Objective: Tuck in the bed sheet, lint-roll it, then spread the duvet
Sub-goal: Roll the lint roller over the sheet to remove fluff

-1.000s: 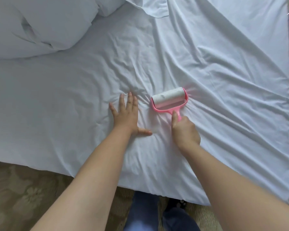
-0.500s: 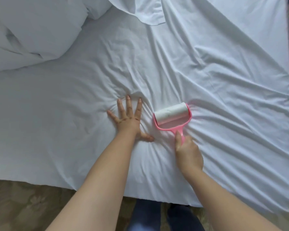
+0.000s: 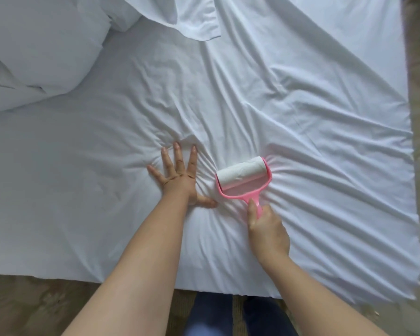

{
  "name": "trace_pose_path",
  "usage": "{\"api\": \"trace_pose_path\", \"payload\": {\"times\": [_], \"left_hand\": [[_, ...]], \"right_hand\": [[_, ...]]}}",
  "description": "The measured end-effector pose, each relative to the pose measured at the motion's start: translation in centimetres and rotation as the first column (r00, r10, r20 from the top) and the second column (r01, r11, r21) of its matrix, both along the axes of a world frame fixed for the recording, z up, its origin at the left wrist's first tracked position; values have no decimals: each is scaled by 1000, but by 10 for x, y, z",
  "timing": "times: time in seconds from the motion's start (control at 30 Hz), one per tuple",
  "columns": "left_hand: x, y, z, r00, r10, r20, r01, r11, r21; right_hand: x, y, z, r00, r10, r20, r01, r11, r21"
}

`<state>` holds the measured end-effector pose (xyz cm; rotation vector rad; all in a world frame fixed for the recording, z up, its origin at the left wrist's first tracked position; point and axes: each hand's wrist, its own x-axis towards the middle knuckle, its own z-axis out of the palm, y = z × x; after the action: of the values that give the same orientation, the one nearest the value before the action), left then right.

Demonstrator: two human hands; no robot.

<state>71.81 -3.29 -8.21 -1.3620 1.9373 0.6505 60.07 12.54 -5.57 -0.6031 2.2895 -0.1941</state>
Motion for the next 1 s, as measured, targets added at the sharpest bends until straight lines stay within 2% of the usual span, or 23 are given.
{"api": "trace_pose_path", "payload": {"times": [0.23, 0.43, 0.63, 0.77, 0.87, 0.93, 1.0], "left_hand": [[-1, -1, -2, 1000, 4, -11, -3, 1000, 10], [-2, -2, 0, 1000, -4, 6, 4, 1000, 23], [-1, -2, -2, 1000, 2, -2, -2, 1000, 16], [0, -1, -3, 1000, 1, -9, -1, 1000, 1], [0, 0, -2, 1000, -6, -6, 6, 1000, -22], [-1, 2, 5, 1000, -16, 1, 16, 999, -35], [-1, 5, 12, 999, -32, 8, 32, 997, -63]], "right_hand": [[-17, -58, -7, 998, 66, -18, -66, 996, -51], [0, 15, 6, 999, 40, 16, -41, 998, 45], [-10, -10, 7, 996, 78, -42, -76, 996, 35], [-16, -24, 17, 998, 11, -69, -17, 996, -90], [-28, -30, 26, 984, -167, -62, 149, 964, -220], [-37, -29, 32, 964, -257, -64, 236, 942, -239], [-43, -24, 39, 960, -271, -74, 248, 941, -230]]}}
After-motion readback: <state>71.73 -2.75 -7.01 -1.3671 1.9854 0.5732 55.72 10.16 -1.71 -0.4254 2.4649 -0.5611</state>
